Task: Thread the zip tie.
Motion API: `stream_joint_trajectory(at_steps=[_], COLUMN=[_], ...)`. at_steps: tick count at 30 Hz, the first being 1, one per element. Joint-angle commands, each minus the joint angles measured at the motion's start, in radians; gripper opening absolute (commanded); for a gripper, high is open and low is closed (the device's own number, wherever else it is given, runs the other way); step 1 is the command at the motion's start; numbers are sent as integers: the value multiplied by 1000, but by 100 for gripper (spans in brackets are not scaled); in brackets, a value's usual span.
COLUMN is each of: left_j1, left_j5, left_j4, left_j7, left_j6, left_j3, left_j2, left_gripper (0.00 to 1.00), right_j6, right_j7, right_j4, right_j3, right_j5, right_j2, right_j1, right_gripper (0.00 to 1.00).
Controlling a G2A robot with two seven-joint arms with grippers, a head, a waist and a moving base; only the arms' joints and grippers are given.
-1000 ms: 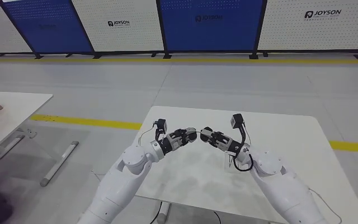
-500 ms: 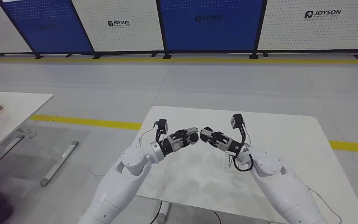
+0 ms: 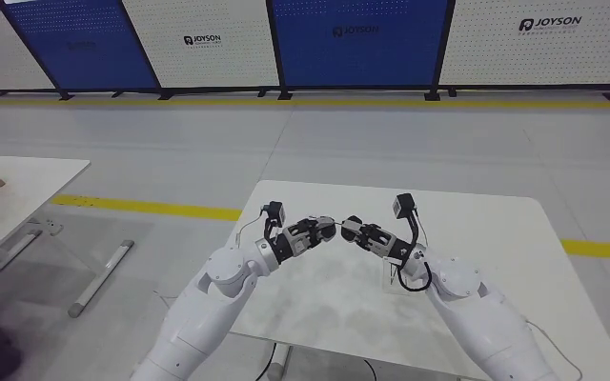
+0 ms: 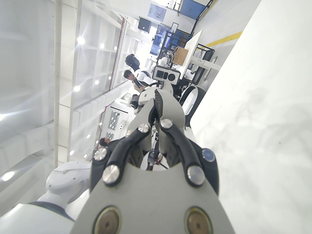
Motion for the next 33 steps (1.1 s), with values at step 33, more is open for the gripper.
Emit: stream_joint_trajectory(at_steps=[33], left_j1=[-8], left_j5=[37], left_j4=[-7], left_j7=[36], left_j6=[-11], left_j3=[21], left_j2=[5], left_gripper=[0], right_j6=[9], right_j7=[-13], right_j4=[-30], right_j3=[16], right_j5=[-7], right_j2=[2], right_j1=[-25], right_gripper=[0])
